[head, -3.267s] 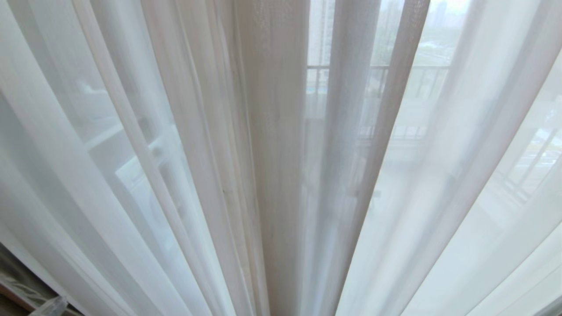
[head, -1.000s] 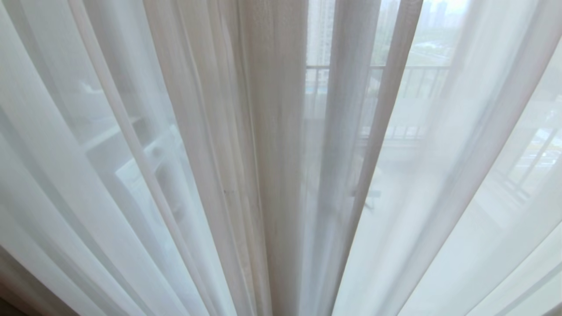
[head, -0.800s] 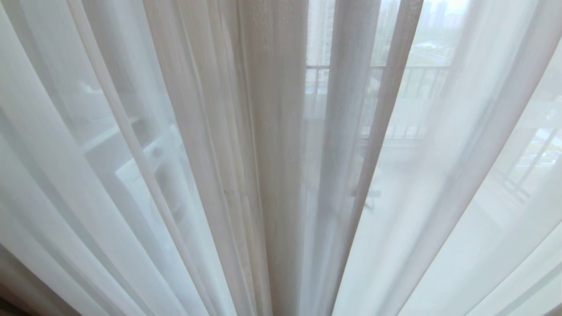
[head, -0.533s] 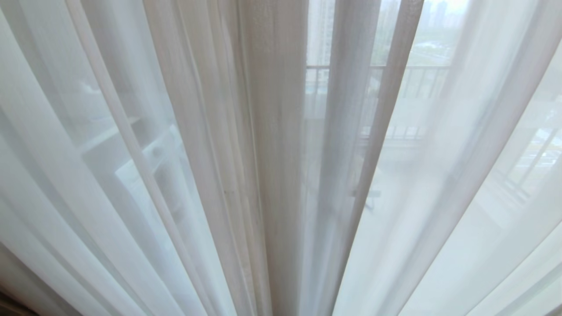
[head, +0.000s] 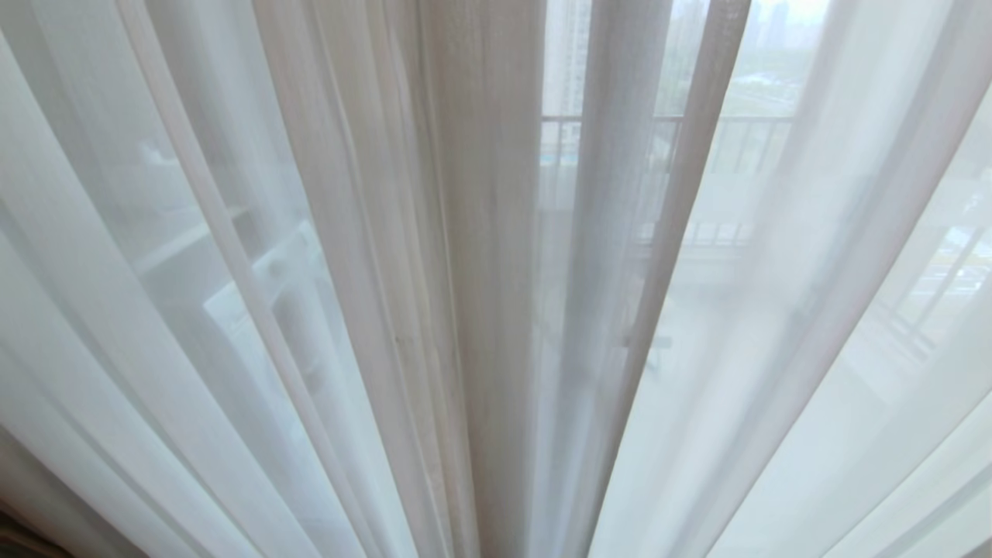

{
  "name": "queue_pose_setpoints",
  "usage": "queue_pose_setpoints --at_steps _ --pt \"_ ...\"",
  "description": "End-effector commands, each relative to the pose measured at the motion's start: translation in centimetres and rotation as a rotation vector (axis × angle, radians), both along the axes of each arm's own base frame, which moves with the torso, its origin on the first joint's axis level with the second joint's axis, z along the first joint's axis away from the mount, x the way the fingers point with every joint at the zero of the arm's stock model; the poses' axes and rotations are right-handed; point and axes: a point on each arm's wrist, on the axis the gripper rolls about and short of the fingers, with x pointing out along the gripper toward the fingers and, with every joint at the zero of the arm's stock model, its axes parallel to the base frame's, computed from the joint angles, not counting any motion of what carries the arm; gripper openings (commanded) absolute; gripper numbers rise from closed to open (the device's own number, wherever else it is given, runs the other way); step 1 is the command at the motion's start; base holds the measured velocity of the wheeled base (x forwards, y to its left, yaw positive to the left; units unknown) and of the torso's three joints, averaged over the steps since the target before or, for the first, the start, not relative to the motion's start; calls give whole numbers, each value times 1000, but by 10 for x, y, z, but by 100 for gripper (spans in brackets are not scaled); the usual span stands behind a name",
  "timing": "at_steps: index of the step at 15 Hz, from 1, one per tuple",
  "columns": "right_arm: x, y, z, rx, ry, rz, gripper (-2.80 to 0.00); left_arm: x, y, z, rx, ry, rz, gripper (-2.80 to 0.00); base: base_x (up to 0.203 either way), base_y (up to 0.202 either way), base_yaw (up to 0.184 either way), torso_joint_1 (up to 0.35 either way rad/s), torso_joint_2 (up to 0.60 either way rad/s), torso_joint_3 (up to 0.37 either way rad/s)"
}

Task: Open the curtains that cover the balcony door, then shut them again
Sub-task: Pull the inner curtains open on both sides

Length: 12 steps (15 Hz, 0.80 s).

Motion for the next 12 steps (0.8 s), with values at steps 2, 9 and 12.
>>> queue_pose_setpoints --at_steps 2,9,12 --pt "0 0 0 0 1 -1 -280 -1 -1 4 13 -14 -33 -280 0 0 0 0 0 0" --pt "0 0 0 0 1 0 -280 1 -4 81 22 -61 -191 -280 0 0 0 0 0 0" --pt "0 0 0 0 0 -1 -280 8 -4 123 16 -85 -300 -280 0 0 0 0 0 0"
